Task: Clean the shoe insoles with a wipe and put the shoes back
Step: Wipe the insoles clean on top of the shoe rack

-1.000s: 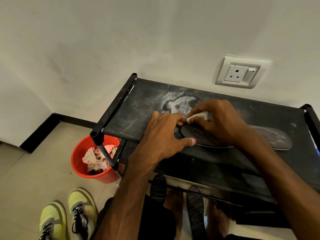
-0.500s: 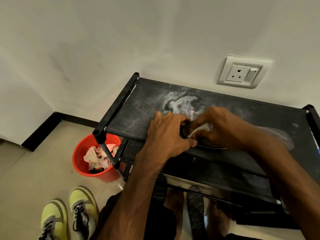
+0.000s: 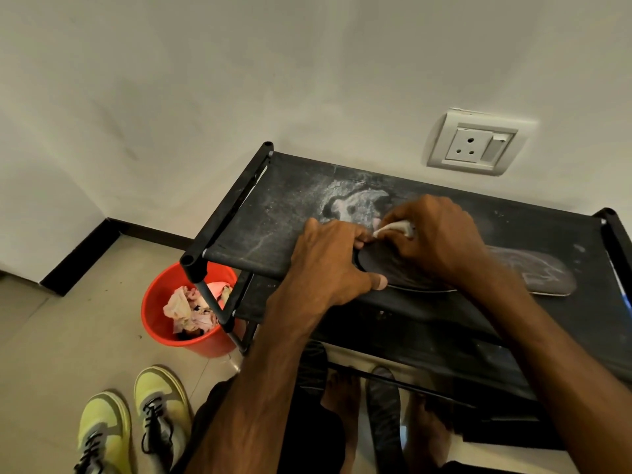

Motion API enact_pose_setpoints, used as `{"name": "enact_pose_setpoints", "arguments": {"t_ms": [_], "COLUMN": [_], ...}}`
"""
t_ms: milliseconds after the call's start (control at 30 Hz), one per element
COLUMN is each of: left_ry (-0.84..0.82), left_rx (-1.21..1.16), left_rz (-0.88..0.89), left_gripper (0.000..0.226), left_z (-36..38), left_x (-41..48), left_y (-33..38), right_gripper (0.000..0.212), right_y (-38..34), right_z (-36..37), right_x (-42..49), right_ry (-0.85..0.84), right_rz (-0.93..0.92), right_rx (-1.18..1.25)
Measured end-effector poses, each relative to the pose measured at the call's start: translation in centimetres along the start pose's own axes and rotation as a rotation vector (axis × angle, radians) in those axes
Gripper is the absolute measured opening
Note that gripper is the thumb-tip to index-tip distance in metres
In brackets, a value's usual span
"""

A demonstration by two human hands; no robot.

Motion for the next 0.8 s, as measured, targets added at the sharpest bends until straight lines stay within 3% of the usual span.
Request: {"name": "enact_pose_setpoints", "arguments": {"t_ms": [200,333,600,700,800], "left_ry": [0.001,0.009,0.003,0.013,0.021], "left_rx": [-0.012,-0.033,-0.023,-0.027,-0.024], "left_rz": [-0.030,-0.037,-0.020,-0.029,-0.032], "left_gripper": [0.065,0.072,0.070,0.070,0.068], "left_z": [0.2,0.0,-0.2,-0.1,0.0], "left_x": [0.0,-0.1,-0.1,-0.1,-0.1], "left_y": [-0.1,-0.1,-0.1,-0.2,-0.2], "right_gripper": [0.016,0.014,0.018,0.018,0.018], "right_y": [-1.7,-1.3,0.3,-0.1,-1.0], "right_z": [0.9,0.8,-0.2,0.1,0.3], "right_x": [-0.8,-1.6,-0.1,-0.3,-0.8], "right_ry": [-0.264,-0.427,-0.008,0.005,-0.101], "right_rz": [-0.120,-0.092,0.018,-0.015,-0.073], "right_rx": [0.118,0.202,-0.011,-0.001,0.047]}}
Point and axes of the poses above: each hand's wrist, its own x-axis towards the middle knuckle, its own z-axis out of the palm, y = z × x, the point moved 8 cm from there along x, towards the middle knuckle, and after that the axes turned 6 degrees about x, right-handed, at the moved point
